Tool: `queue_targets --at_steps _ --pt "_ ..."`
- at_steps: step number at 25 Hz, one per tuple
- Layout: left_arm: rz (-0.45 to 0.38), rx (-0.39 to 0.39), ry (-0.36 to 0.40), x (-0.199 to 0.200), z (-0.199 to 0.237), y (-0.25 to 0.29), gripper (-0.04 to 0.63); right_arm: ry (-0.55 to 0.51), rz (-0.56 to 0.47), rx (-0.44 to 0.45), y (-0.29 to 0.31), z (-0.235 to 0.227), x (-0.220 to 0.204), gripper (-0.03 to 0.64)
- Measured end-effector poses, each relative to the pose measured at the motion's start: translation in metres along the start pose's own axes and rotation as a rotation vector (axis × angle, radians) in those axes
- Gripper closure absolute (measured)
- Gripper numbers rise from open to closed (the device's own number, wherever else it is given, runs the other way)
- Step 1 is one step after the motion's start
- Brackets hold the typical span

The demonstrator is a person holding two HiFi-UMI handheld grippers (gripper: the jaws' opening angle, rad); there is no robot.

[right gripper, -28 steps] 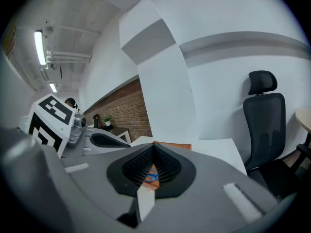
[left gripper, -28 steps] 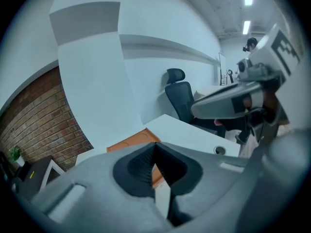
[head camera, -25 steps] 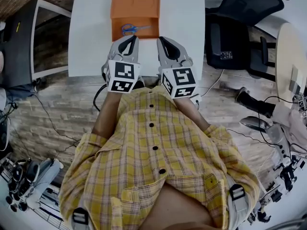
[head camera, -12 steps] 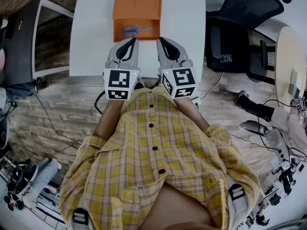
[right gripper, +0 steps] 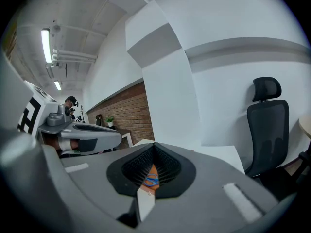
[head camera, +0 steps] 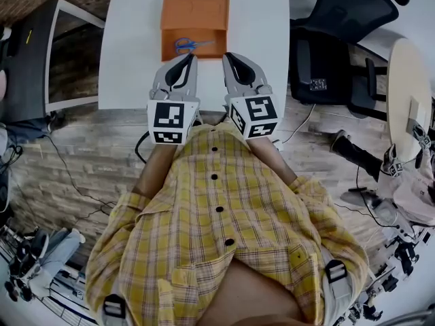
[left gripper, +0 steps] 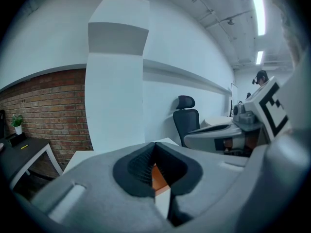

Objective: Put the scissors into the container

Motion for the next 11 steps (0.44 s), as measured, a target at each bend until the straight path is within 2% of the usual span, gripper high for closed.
queue_targets --at_steps 11 --pt "-0.016 -0.004 -0.024 0.0011 -0.0015 0.0011 0.592 -0.02 -0.013 0.003 -0.0019 0.0005 0.0051 0.611"
Point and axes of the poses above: the fingertips, and each gripper's own axes: y forward along the fingers, z to its left, x out of its top, the point moved 8 cm from there along -y, backward along the fingers, and after that the axes turned 8 degrees about x, right-handed, at the moved point
